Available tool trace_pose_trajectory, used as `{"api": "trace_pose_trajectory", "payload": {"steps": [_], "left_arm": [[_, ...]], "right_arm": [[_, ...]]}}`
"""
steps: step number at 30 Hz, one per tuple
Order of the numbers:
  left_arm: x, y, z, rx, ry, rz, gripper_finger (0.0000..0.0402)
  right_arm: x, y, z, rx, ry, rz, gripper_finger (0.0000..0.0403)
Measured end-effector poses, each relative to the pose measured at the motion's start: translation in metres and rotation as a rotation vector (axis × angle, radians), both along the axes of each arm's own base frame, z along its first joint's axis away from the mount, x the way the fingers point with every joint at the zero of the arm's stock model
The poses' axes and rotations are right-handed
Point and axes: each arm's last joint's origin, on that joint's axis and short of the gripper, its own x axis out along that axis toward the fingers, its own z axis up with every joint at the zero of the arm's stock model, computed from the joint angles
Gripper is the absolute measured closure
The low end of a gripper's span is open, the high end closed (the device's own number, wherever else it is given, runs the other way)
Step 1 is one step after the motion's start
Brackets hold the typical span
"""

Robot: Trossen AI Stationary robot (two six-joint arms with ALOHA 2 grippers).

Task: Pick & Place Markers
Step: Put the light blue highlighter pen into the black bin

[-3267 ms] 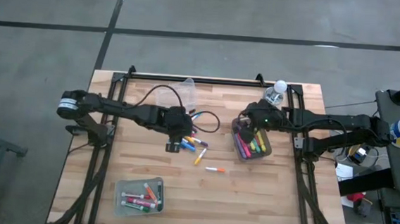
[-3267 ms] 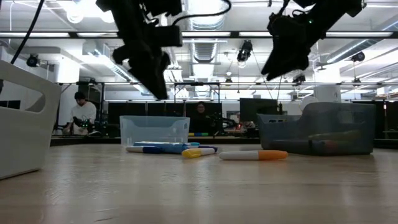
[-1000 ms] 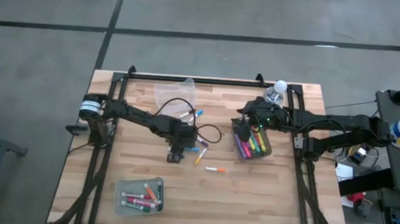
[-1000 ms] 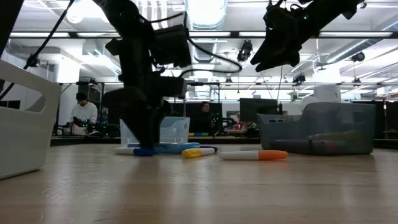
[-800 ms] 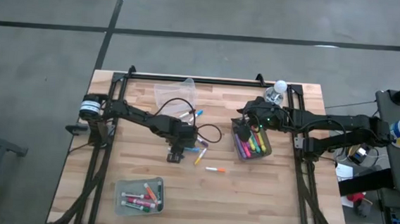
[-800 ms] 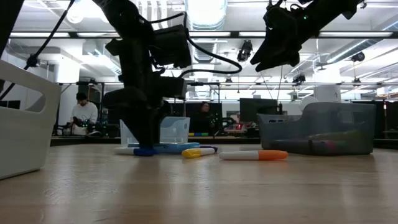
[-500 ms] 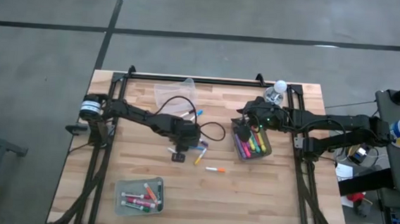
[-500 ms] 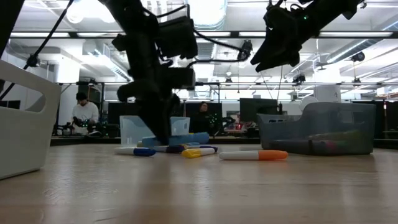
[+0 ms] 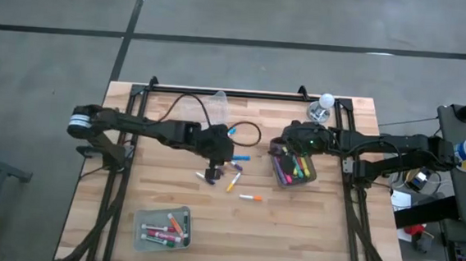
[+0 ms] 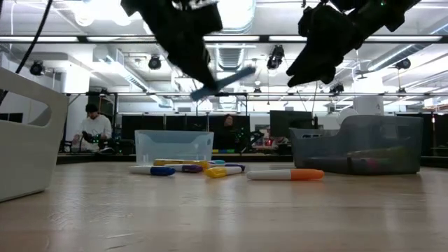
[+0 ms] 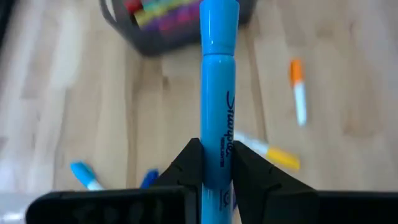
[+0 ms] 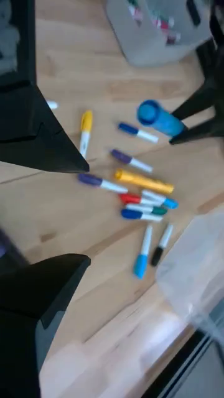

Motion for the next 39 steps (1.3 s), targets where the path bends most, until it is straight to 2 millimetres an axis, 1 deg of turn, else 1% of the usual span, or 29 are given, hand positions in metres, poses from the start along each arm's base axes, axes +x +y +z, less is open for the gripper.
{"api": "trace_pose_trajectory", "payload": {"steps": [3, 9, 11, 19, 28, 31, 33, 39], "left_arm": [[-0.001, 0.000, 0.012, -0.009, -0.070, 0.010, 0.0348], [0.002, 0.000, 0.019, -0.027, -0.150, 0.029, 0.0348], [0.004, 0.000, 0.021, -0.028, -0.176, 0.031, 0.0348], [0.012, 0.001, 0.031, -0.027, -0.316, 0.030, 0.0347], [0.017, 0.001, 0.039, -0.029, -0.423, 0.032, 0.0347], [0.019, 0.001, 0.043, -0.061, -0.474, 0.037, 0.0347], [0.020, 0.000, 0.045, -0.089, -0.497, 0.033, 0.0346], [0.022, 0.002, 0.054, -0.091, -0.578, 0.032, 0.0346]], "right_arm": [[0.001, 0.002, -0.002, -0.001, -0.035, 0.065, 0.0188], [0.004, 0.012, -0.007, -0.027, -0.126, 0.187, 0.0186], [0.006, 0.015, -0.005, -0.052, -0.182, 0.224, 0.0185], [0.011, 0.017, 0.008, -0.086, -0.321, 0.233, 0.0183], [0.013, 0.017, 0.019, -0.127, -0.441, 0.235, 0.0184], [0.014, 0.016, 0.023, -0.140, -0.484, 0.234, 0.0184], [0.014, 0.016, 0.025, -0.144, -0.503, 0.234, 0.0184], [0.014, 0.016, 0.027, -0.150, -0.517, 0.233, 0.0184]]}}
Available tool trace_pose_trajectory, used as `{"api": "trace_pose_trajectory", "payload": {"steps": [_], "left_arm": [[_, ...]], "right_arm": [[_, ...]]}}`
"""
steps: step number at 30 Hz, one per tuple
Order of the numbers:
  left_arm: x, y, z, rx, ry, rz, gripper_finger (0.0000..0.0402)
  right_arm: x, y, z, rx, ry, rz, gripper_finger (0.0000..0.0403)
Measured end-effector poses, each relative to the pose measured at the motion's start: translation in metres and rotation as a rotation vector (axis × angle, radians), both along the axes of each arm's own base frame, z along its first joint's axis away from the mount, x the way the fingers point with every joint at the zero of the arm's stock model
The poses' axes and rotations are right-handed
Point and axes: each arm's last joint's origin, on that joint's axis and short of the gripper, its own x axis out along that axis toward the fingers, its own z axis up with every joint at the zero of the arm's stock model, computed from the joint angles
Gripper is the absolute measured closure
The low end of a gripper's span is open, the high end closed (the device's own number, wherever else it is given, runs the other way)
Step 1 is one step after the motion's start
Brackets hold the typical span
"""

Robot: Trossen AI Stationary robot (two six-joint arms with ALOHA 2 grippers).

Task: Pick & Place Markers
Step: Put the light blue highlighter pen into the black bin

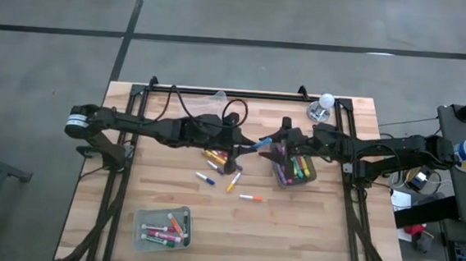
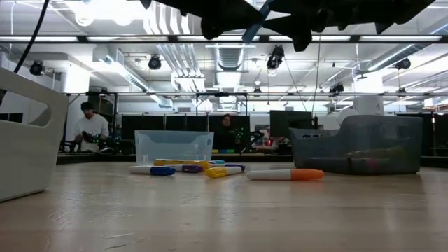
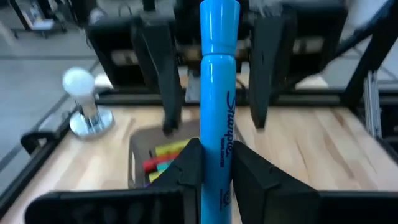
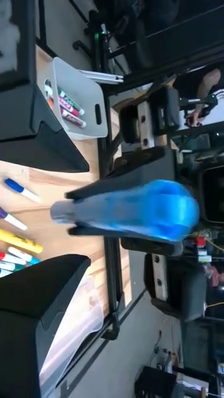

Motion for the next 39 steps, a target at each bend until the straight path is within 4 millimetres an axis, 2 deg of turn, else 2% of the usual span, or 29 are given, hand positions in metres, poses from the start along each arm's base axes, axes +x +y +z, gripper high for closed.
{"api": "trace_pose_trajectory", "payload": {"steps": [4, 9, 13, 20, 29, 39], "left_arm": [[0.0006, 0.0003, 0.0022, 0.001, -0.033, 0.001, 0.0346], [0.0003, 0.0009, 0.0004, 0.001, -0.022, 0.001, 0.0346], [0.0001, 0.0012, -0.0006, 0.001, -0.016, 0.002, 0.0346], [0.0001, 0.0017, -0.0007, 0.001, -0.015, 0.002, 0.0346], [0.0000, 0.0029, -0.0008, -0.011, -0.015, 0.053, 0.0339], [-0.0017, 0.0046, -0.0065, -0.004, 0.045, 0.095, 0.0256]], "right_arm": [[0.0002, 0.0000, 0.0041, -0.004, -0.042, -0.002, 0.0189], [0.0003, 0.0000, 0.0076, -0.007, -0.079, -0.001, 0.0219], [0.0003, 0.0000, 0.0076, -0.007, -0.079, -0.001, 0.0260], [0.0001, -0.0001, 0.0071, -0.020, -0.073, -0.002, 0.0354], [0.0001, -0.0004, 0.0067, -0.018, -0.068, -0.003, 0.0355], [-0.0003, -0.0012, 0.0015, 0.001, -0.010, -0.036, 0.0346]]}}
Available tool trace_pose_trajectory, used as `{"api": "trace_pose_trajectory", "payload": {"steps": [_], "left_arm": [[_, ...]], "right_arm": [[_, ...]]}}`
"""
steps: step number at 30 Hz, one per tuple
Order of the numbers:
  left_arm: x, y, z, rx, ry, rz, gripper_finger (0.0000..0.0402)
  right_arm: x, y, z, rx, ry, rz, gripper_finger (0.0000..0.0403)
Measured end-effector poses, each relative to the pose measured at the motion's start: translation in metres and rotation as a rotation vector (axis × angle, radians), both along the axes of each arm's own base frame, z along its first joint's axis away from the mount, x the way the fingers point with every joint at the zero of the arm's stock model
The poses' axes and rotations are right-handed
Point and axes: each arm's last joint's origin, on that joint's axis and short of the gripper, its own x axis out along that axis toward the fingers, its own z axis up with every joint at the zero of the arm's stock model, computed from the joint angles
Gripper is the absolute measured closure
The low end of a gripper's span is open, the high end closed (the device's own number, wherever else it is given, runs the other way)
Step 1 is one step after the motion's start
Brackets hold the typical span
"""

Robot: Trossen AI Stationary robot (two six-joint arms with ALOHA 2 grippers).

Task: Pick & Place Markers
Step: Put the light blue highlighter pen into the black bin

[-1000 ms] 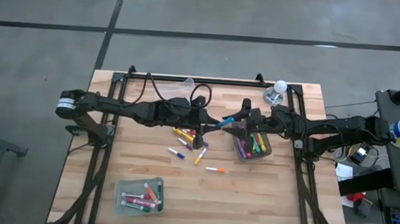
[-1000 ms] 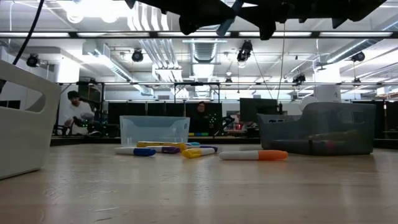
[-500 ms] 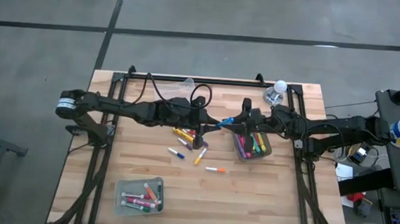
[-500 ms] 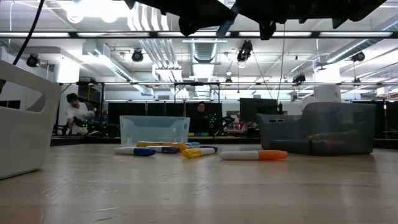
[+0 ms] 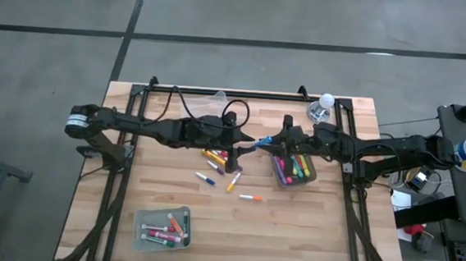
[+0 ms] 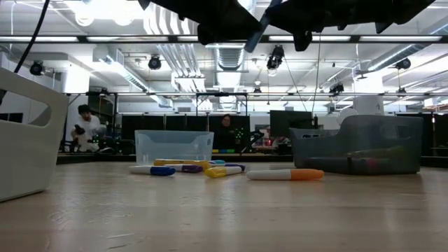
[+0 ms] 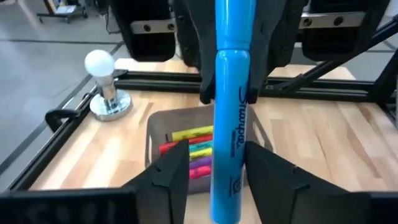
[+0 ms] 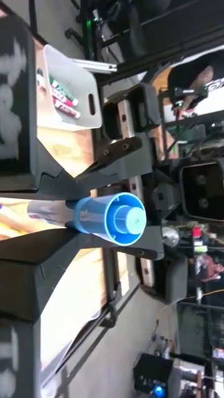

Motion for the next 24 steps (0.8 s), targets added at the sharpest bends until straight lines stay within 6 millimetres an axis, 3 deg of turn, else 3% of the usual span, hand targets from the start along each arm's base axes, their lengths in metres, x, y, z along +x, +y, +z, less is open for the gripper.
{"api": "trace_pose_trajectory", "payload": {"steps": [5, 15, 24], "left_arm": [[-0.001, 0.001, -0.003, 0.010, 0.030, 0.016, 0.0247], [-0.004, 0.001, -0.011, 0.021, 0.130, 0.030, 0.0246], [-0.008, 0.001, -0.018, 0.019, 0.209, 0.027, 0.0246]], "right_arm": [[0.001, -0.001, 0.002, 0.056, 0.114, -0.022, 0.0346], [-0.020, -0.006, 0.006, 0.223, 0.660, -0.332, 0.0344], [-0.041, -0.005, -0.013, 0.382, 0.909, -0.471, 0.0344]]}}
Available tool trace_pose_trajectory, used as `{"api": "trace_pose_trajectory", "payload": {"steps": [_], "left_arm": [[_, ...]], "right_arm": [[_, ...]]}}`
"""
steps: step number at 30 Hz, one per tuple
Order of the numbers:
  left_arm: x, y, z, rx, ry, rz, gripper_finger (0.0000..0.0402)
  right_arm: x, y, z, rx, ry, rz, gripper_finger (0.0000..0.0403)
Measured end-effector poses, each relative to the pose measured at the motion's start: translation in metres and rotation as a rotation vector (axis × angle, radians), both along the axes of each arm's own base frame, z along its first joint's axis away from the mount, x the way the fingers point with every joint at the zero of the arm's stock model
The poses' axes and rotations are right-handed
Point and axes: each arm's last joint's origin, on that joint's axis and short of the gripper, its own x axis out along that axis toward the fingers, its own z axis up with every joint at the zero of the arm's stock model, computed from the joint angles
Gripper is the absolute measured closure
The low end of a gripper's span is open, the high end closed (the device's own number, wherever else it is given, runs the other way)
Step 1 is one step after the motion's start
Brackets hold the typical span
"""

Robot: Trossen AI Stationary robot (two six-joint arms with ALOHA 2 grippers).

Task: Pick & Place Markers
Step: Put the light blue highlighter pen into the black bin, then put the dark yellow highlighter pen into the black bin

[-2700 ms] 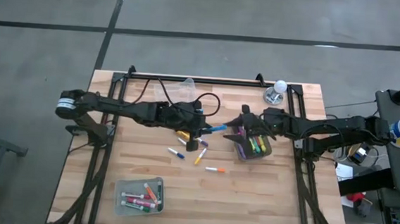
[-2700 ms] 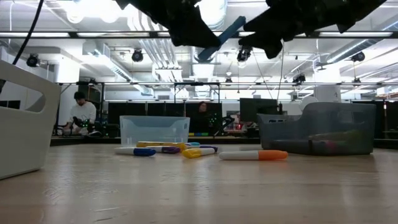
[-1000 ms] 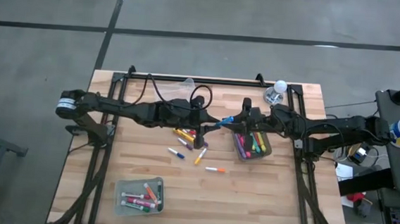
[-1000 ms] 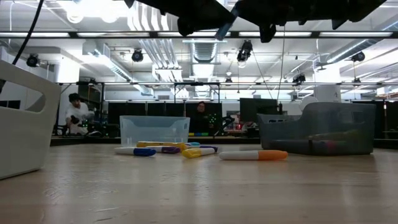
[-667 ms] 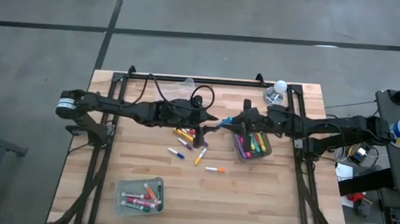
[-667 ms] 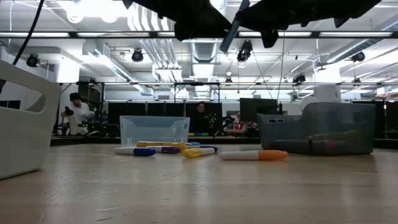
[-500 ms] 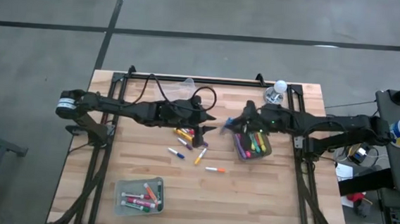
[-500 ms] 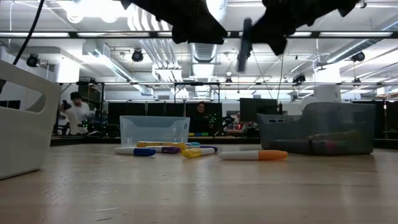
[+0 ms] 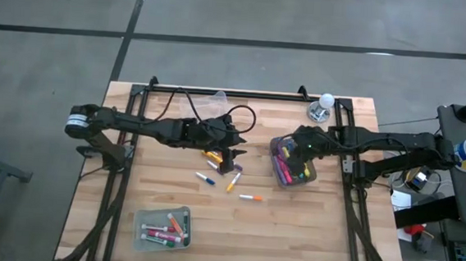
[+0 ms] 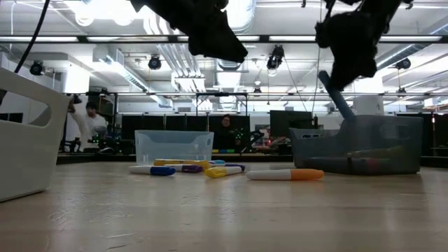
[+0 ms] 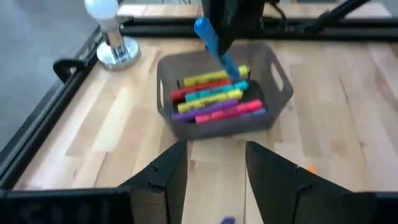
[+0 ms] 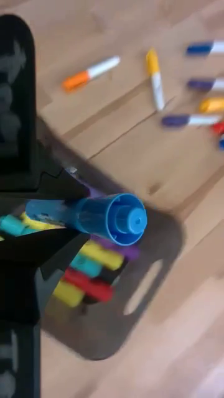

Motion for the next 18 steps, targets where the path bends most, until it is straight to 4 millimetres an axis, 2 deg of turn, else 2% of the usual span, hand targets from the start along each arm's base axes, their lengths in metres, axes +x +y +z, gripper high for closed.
{"api": "trace_pose_trajectory", "payload": {"steps": [9, 18], "left_arm": [[-0.009, 0.000, -0.013, -0.008, 0.166, -0.001, 0.0246], [-0.015, 0.000, -0.023, -0.006, 0.264, -0.001, 0.0246]], "right_arm": [[-0.008, -0.005, -0.023, 0.034, 0.072, -0.061, 0.0339], [-0.009, -0.009, -0.027, 0.013, 0.073, -0.061, 0.0267]]}}
